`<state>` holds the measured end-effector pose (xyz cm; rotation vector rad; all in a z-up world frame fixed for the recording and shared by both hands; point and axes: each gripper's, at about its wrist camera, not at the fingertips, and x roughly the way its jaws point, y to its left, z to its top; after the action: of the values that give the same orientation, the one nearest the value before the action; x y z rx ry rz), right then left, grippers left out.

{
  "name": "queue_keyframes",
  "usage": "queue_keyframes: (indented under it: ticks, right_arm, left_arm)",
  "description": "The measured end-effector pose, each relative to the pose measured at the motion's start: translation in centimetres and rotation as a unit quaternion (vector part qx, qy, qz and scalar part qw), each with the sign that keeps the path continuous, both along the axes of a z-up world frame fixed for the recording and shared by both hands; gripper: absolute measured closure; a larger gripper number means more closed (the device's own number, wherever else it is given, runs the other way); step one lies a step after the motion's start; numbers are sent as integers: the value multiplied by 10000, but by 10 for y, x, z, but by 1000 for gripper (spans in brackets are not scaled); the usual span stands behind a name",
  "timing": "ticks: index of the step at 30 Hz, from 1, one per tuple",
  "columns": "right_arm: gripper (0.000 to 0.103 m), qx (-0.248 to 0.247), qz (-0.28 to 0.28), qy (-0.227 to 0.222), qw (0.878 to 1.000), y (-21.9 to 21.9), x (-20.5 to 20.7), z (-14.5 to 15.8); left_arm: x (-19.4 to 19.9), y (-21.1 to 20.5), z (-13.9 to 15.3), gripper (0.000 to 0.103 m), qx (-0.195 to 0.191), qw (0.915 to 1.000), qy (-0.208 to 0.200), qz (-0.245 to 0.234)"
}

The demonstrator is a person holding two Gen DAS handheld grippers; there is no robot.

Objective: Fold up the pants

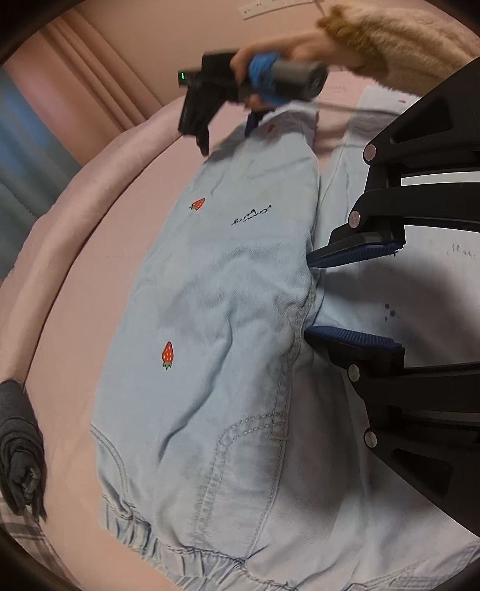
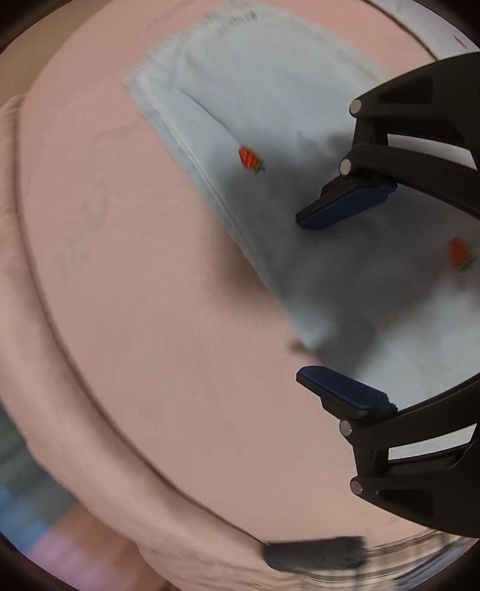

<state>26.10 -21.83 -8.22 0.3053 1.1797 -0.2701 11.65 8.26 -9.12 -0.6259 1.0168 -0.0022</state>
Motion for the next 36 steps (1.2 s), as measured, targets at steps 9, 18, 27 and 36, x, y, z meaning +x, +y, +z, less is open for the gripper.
queue_keyframes:
  ticks: [9,18,27,36]
  right_arm:
    - [88,-907,366,-907,9911,16,-31,3]
    - [96,1135,244,-2406,9637,-6,-139,60]
    - [96,1777,328,-3263,9278,-19,-267,86]
    - [96,1517,426,-3113,9372,-40,-300,68]
  left_arm:
    - [-12,8,1,68,-154,9998,-92,-41]
    - [-34,17,30,68,-434,9987,-258,60]
    - [-57,35,48,46,-1083,9924,-458,363]
    - [-47,40,66,30,-1243,9905,-344,484]
